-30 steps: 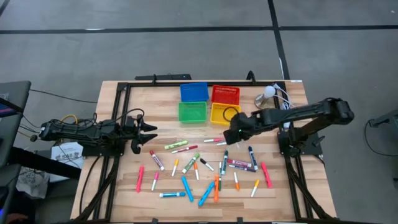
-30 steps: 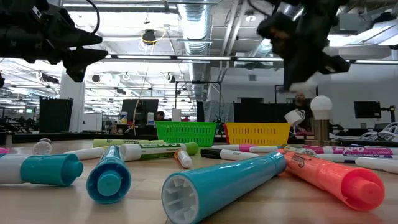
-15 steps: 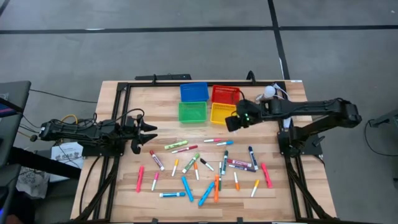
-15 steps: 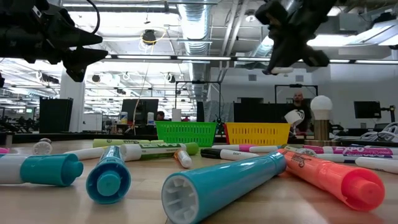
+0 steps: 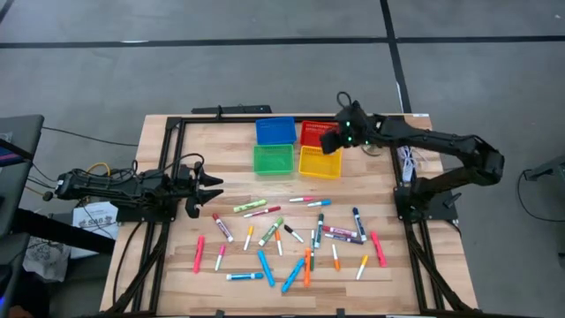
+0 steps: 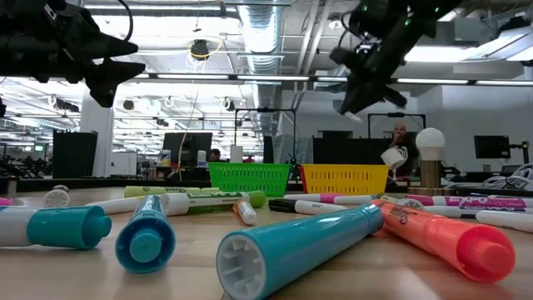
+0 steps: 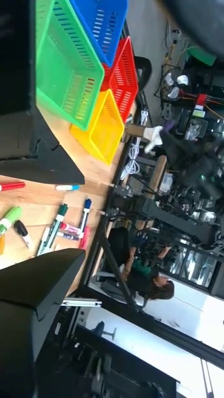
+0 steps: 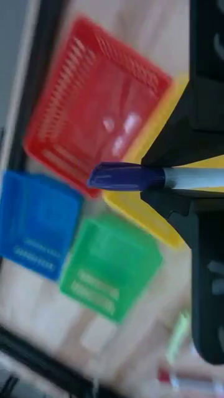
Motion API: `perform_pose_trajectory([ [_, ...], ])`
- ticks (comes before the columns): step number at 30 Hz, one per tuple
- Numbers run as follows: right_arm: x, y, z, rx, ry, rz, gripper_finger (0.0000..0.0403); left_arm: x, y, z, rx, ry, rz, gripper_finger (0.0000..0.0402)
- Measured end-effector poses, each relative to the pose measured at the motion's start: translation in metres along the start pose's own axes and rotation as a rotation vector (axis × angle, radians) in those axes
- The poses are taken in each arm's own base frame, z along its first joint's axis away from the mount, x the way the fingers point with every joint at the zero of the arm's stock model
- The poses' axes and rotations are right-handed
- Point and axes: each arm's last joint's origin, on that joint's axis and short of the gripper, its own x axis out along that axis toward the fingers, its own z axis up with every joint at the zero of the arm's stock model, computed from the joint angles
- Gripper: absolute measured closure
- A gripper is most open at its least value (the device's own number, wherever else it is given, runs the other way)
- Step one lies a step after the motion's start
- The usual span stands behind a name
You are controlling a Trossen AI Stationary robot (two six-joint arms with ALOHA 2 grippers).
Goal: Pick & Place Markers
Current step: Put the purple highlighter into the red bin
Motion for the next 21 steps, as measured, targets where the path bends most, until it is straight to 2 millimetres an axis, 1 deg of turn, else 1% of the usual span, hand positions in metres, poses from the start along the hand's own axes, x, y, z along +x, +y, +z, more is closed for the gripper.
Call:
perform_pose_trajectory([
  [5, 0.018, -0.023, 0.017, -0.046, -0.024, -0.041, 0.0353, 0.0, 0.0, 0.001, -0.002, -0.009, -0.002, 0.0224],
  [10, 0.044, -0.034, 0.029, -0.085, -0.042, 0.001, 0.0353, 0.0, 0.0, 0.002, -0.003, -0.017, -0.005, 0.0224],
  [15, 0.072, -0.046, 0.028, -0.12, 0.007, -0.011, 0.0353, 0.0, -0.001, 0.002, -0.004, -0.025, -0.006, 0.0224],
  [21, 0.098, -0.054, 0.023, -0.15, 0.06, -0.034, 0.0353, 0.0, -0.001, 0.003, -0.006, -0.032, -0.008, 0.0224],
])
